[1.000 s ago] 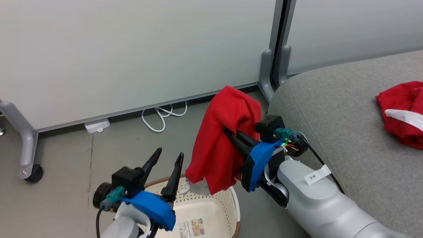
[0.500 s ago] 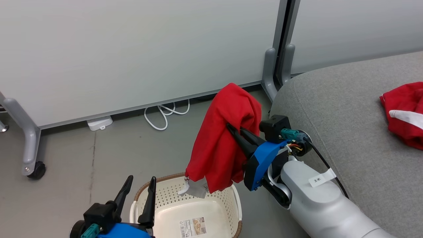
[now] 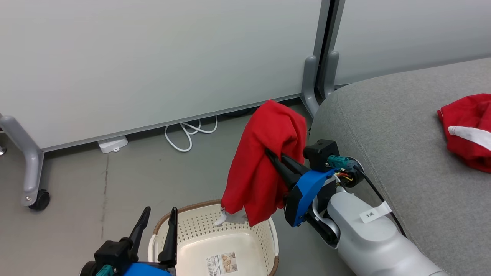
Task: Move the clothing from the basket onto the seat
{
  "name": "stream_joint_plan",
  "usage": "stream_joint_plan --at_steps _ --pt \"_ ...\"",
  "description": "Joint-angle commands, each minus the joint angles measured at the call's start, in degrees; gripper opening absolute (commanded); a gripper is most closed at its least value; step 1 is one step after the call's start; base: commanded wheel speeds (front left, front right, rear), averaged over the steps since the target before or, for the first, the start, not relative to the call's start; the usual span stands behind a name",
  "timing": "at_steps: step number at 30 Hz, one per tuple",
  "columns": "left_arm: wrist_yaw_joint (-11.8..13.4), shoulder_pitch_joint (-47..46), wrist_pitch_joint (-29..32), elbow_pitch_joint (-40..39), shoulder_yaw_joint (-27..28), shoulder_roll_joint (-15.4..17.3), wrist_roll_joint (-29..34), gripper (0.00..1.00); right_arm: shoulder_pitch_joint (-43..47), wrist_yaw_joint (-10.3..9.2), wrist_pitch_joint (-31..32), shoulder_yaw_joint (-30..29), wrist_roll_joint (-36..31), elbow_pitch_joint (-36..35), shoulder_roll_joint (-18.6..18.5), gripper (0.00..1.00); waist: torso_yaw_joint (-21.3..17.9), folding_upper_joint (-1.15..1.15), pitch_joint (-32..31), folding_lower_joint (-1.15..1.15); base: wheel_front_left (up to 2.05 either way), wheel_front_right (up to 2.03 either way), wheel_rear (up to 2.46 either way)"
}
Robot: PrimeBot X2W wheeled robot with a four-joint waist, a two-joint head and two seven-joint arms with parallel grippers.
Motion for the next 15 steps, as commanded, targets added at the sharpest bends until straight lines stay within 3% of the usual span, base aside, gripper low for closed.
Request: stream_joint_plan --at_steps 1,7,15 --pt "-0.3 0.6 -0.2 -0.1 0.6 -0.1 0.4 1.00 0.6 0.02 -0.3 0.0 -0.3 -0.4 -0.1 0.00 -0.4 0.00 0.1 0.00 0.00 0.00 0.00" --pt "-0.6 1.4 -0.2 -0.5 1.5 -0.6 1.3 1.00 0.9 0.01 -0.3 0.2 -0.1 -0.8 -0.1 0.00 -3.5 0.00 0.6 0.00 0.00 0.00 0.00" --pt "-0.4 0.3 -0.2 -1.4 1.1 -0.2 1.3 1.00 0.9 0.01 -0.3 -0.3 -0.5 -0.7 -0.1 0.00 -11.2 0.00 1.7 0.00 0.00 0.00 0.00"
